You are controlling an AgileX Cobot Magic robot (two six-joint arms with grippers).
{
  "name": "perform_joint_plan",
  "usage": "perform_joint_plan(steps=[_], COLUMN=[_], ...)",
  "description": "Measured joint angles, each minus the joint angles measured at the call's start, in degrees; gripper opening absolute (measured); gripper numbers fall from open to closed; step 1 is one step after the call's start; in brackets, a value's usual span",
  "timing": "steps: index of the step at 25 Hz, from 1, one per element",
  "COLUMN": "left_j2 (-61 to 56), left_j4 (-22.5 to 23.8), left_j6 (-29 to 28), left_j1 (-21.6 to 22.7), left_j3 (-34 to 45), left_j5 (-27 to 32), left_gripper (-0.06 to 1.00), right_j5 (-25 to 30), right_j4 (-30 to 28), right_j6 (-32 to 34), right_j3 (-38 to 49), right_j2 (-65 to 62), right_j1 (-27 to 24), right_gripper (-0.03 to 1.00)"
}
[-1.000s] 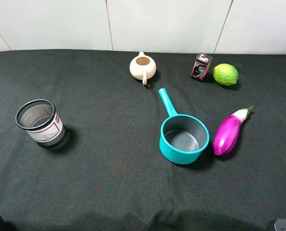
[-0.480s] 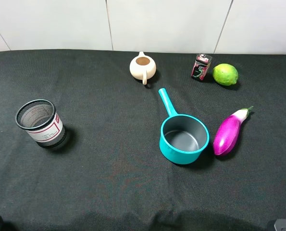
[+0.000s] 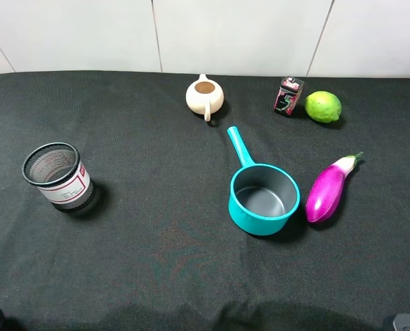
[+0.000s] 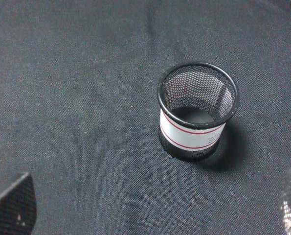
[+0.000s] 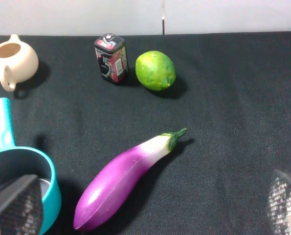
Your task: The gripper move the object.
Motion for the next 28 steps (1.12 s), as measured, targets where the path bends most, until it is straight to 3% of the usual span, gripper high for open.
perform_joint_plan(steps=[28], left_j2=[0.0], left_j4=[0.0], left_j6=[0.0], left_j1=[0.0], left_j3=[0.0], left_j5=[0.0], left_gripper=[0.99], right_j5=[0.0], right_j4=[0.0], right_j6=[0.0], right_j3=[0.0], right_j2=[0.0], right_j1=[0.0], right_gripper=[0.69])
